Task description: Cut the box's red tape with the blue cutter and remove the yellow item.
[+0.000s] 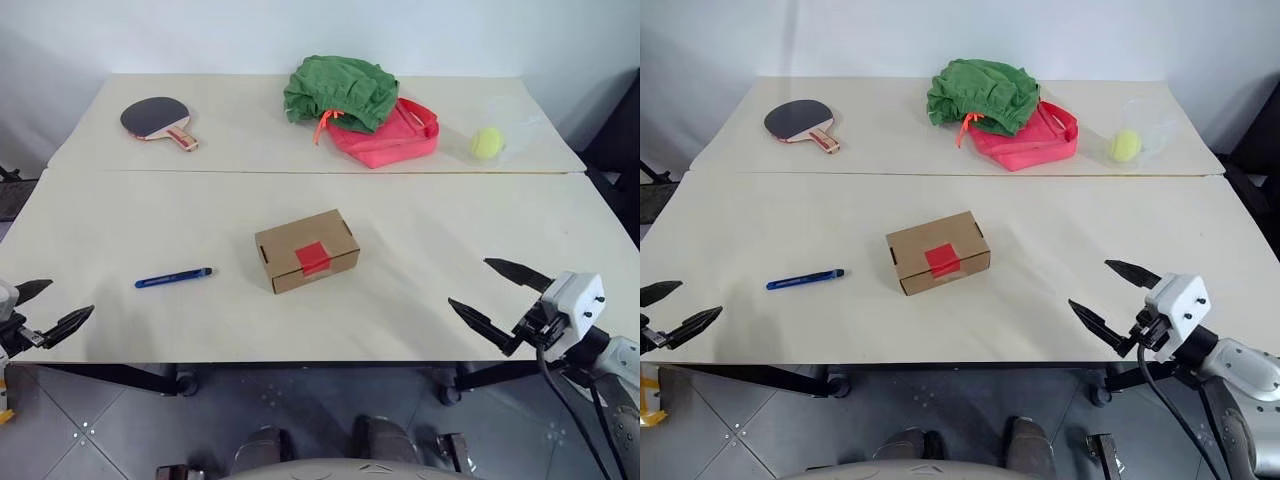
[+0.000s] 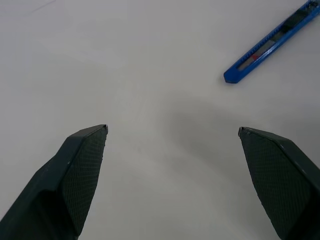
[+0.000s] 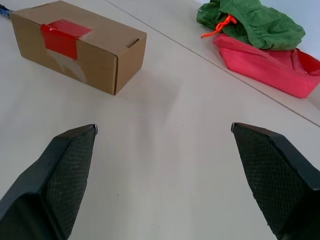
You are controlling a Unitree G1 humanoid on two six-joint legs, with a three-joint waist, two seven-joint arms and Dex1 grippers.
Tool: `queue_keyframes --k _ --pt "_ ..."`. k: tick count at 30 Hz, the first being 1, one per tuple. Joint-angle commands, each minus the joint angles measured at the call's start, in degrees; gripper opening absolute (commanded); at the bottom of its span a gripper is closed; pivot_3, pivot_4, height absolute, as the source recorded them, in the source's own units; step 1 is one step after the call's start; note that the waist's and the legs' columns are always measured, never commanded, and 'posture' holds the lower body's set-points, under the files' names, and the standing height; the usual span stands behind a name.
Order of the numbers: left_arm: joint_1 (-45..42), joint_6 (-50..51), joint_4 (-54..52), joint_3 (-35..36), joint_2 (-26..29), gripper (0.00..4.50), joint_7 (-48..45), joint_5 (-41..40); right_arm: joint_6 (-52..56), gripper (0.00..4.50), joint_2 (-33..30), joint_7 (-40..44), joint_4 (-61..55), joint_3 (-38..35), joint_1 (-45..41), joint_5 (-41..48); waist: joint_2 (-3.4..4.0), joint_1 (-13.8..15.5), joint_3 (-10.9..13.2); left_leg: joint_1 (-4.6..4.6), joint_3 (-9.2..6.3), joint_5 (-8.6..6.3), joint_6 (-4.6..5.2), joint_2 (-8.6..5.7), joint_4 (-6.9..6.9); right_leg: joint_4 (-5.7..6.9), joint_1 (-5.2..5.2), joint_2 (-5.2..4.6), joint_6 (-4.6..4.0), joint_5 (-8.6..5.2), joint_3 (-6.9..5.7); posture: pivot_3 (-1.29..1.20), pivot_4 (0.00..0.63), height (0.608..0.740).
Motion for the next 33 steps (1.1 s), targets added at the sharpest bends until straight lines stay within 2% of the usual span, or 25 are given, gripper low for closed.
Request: queue_keyframes --k 1,8,9,12,15,18,22,24,29,33 --pt "1.2 0.2 -2.2 2.1 -0.2 4.43 0.4 -1.3 -1.2 4.5 0.2 0.8 -0.3 0.3 -0.2 0.3 0.0 0.0 0.0 0.0 0.0 0.0 0.0 0.0 0.0 0.0 0.0 0.0 0.0 0.0 0.0 0.0 0.15 0.74" --pt "-2.1 7.0 -8.7 0.2 0.6 4.43 -1.1 -4.4 7.2 4.5 -0.9 0.6 -4.3 3.4 -3.0 5.9 -0.03 0.0 0.0 0.01 0.0 0.0 0.0 0.03 0.11 0.07 0.01 0.0 0.0 0.0 0.02 0.0 0.15 0.74" --pt "-4.0 7.9 -10.4 -1.4 1.0 4.27 -1.1 -4.0 8.8 4.5 -1.9 1.4 -5.4 4.5 -3.4 6.4 -0.02 0.2 0.0 0.01 -0.01 0.0 0.0 0.03 0.12 0.07 0.03 0.0 0.0 0.0 0.03 0.0 0.15 0.74" --pt "-10.8 10.4 -14.8 -7.4 1.5 3.64 -0.9 -2.6 12.8 3.97 -3.7 2.7 -7.9 7.8 -4.7 7.7 -0.04 1.0 0.0 0.0 -0.04 0.0 0.01 0.0 0.19 0.1 0.06 -0.01 0.0 0.0 0.05 0.0 0.15 0.74" --pt "-25.7 8.6 -11.1 -20.1 -2.1 2.68 1.4 6.1 15.0 2.92 -2.2 -0.1 -8.7 16.6 -9.9 2.6 -0.09 1.7 -0.1 0.01 -0.02 0.01 0.01 -0.04 0.27 0.14 0.09 0.0 0.0 0.0 0.05 0.0 0.15 0.74" --pt "-35.7 4.8 -3.3 -28.8 -6.3 1.79 2.3 13.3 15.3 1.93 0.7 -3.7 -5.1 24.2 -15.4 -4.4 -0.1 1.6 -0.1 -0.07 0.03 0.01 0.02 -0.07 0.55 0.35 0.05 0.0 -0.01 0.0 0.07 0.0 0.15 0.74" --pt "-45.9 1.7 6.3 -34.2 -12.2 0.56 6.0 18.4 16.9 0.55 4.3 -7.1 0.4 32.4 -21.6 -12.0 -0.16 0.7 -0.1 -0.14 0.58 -0.01 0.0 -0.04 0.67 0.54 -0.13 0.03 -0.01 0.0 0.03 0.0 0.15 0.74" --pt "-49.0 2.0 8.9 -36.3 -15.2 0.01 4.1 18.7 18.4 0.0 6.8 -8.7 3.0 35.3 -24.4 -14.6 -0.22 0.3 0.0 -0.28 0.56 0.0 0.0 -0.03 0.71 0.56 -0.23 0.04 0.0 0.0 0.02 0.0 0.15 0.74" --pt "-52.6 -1.2 11.9 -41.0 -19.4 0.01 1.3 21.4 22.9 0.0 11.9 -12.6 6.2 36.6 -28.6 -16.8 -0.24 -0.1 0.0 -0.38 0.51 -0.01 0.0 -0.01 0.84 0.58 -0.24 0.05 0.02 0.0 -0.03 0.0 0.15 0.74" --pt "-49.9 0.8 6.5 -44.3 -20.0 0.01 -8.1 19.7 25.6 0.0 12.2 -13.4 5.1 34.2 -29.2 -16.4 -0.24 0.0 0.0 -0.42 0.49 -0.01 0.01 0.0 0.93 0.58 -0.23 0.05 0.02 0.0 -0.03 0.0 0.15 0.74"
